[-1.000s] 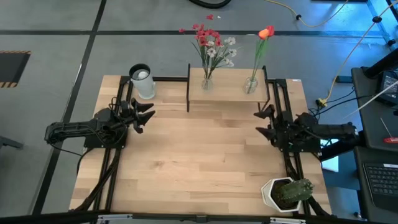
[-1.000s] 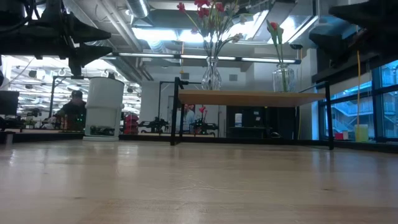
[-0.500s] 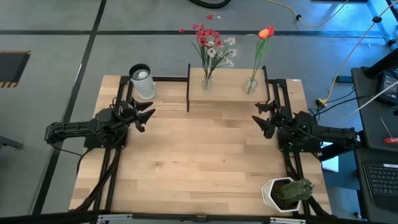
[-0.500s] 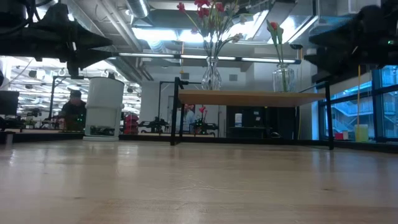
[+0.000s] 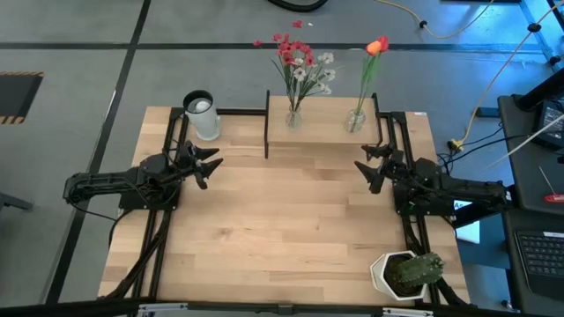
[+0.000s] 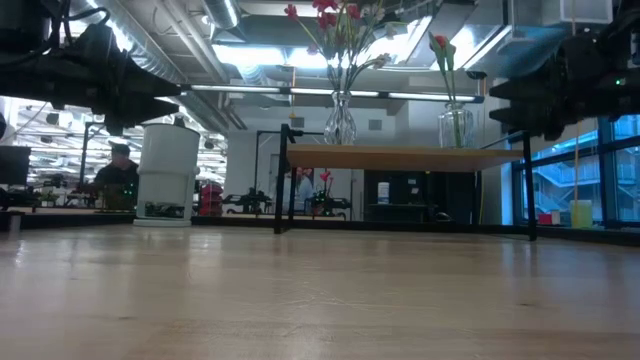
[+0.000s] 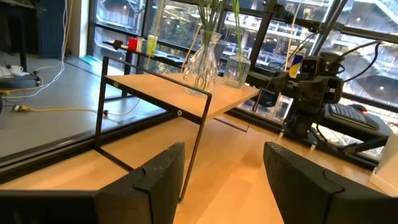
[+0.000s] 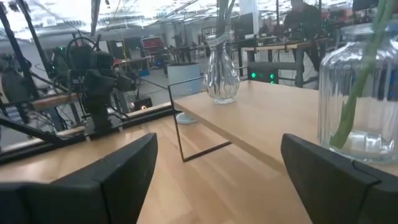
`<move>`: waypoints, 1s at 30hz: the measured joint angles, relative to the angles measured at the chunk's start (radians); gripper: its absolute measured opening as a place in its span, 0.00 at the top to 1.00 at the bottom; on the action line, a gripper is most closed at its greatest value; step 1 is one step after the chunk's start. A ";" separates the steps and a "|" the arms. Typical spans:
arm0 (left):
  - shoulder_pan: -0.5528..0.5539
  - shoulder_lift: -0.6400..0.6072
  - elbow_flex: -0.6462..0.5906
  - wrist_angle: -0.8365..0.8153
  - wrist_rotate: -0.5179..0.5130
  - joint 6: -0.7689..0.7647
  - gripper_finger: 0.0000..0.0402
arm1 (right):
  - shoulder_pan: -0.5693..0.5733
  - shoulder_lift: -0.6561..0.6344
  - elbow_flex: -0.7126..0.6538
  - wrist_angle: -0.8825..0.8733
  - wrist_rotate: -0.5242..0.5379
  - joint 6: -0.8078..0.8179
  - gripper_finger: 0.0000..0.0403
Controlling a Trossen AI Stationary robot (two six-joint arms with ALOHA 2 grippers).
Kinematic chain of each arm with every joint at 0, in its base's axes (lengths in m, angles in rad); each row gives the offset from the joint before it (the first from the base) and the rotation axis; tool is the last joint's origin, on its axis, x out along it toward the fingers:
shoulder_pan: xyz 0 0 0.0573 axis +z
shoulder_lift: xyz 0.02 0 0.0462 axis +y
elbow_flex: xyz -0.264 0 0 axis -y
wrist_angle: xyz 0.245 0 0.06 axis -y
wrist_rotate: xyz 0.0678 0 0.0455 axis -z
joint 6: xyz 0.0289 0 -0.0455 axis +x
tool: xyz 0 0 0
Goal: Pick and place flowers into a vace then onto a shelf
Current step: Return to Home Position
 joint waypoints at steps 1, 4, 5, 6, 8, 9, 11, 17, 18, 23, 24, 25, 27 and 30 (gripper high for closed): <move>0.000 0.000 0.000 0.000 0.000 0.000 0.47 | 0.000 0.000 0.000 0.000 0.000 -0.016 0.15; 0.000 0.000 0.000 0.000 0.000 0.000 0.47 | 0.000 0.000 0.000 0.001 -0.001 -0.016 0.15; 0.000 0.000 0.000 0.000 0.000 0.000 0.47 | 0.000 0.000 0.000 0.001 -0.001 -0.015 0.15; 0.000 0.000 0.000 0.000 0.000 0.000 0.47 | 0.000 0.000 0.000 0.001 -0.001 -0.016 0.15; 0.000 0.000 0.000 0.000 0.000 0.000 0.47 | 0.000 0.000 0.000 0.001 -0.001 -0.017 0.15; 0.000 0.000 0.000 0.000 0.000 0.000 0.47 | 0.000 0.000 0.000 0.001 -0.001 -0.017 0.15; 0.000 0.000 0.000 0.000 0.000 0.000 0.47 | 0.000 0.000 0.000 0.001 -0.001 -0.016 0.15; 0.000 0.000 0.000 0.000 0.000 0.000 0.47 | 0.000 0.000 0.000 0.002 -0.001 -0.017 0.15; 0.000 0.000 0.000 0.000 0.000 0.000 0.47 | 0.000 0.000 0.000 0.002 -0.001 -0.017 0.15; 0.000 0.000 0.000 0.000 0.000 0.000 0.47 | 0.000 0.000 0.000 0.002 -0.002 -0.017 0.15; 0.000 0.000 0.000 0.000 0.000 0.000 0.47 | 0.000 0.000 0.000 0.002 -0.002 -0.018 0.15; 0.000 0.000 0.000 0.000 0.000 0.000 0.47 | 0.000 0.000 0.000 0.002 -0.002 -0.017 0.15; 0.000 0.000 0.000 0.000 0.000 0.000 0.47 | 0.000 0.000 0.000 0.002 -0.002 -0.016 0.15; 0.000 0.000 0.000 0.000 0.000 0.000 0.47 | 0.000 0.001 0.000 0.002 -0.002 -0.018 0.15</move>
